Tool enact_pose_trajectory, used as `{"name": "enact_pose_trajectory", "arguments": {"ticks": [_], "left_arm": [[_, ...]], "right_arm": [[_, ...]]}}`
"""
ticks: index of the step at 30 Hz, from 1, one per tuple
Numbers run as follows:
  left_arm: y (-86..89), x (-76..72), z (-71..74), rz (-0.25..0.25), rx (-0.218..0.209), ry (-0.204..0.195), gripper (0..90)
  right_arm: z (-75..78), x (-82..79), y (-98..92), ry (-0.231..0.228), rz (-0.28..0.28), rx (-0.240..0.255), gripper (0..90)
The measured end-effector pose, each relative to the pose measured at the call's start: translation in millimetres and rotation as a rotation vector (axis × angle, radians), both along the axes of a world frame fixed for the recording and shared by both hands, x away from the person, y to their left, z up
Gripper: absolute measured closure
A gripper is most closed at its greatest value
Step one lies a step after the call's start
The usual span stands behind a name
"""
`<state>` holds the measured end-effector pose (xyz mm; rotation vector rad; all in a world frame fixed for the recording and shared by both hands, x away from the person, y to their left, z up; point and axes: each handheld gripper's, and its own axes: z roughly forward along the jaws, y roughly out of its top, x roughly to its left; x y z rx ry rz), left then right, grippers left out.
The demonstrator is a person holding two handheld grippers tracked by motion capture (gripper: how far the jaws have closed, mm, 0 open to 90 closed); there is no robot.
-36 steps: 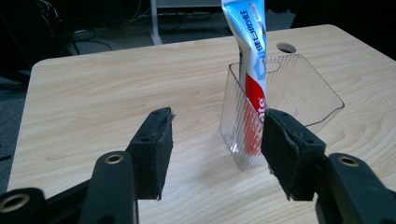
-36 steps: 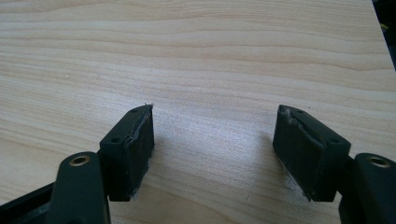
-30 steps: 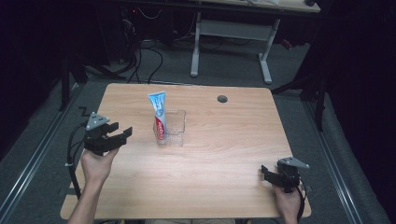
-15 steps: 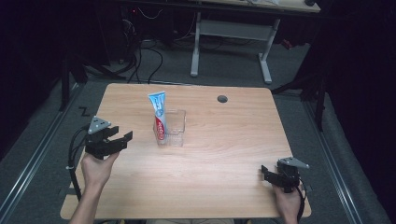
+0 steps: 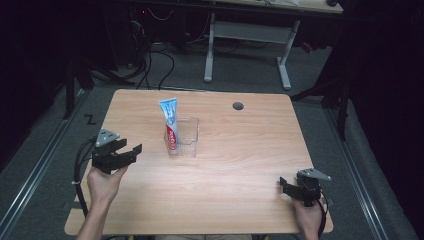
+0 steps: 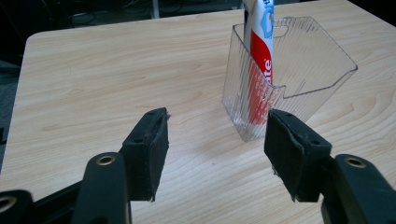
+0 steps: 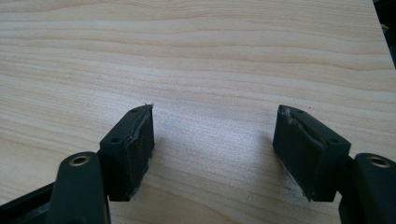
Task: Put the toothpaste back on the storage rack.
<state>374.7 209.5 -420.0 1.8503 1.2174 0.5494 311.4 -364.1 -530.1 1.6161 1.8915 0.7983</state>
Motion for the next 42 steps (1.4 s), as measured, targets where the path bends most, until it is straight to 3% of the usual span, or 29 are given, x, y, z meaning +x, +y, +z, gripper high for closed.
{"name": "enact_pose_trajectory", "arguments": {"ticks": [42], "left_arm": [[5.3, -7.8, -37.9, 0.031, -0.017, 0.083, 38.8]], "right_arm": [[0.0, -0.1, 0.1, 0.001, 0.001, 0.000, 29.4]]}}
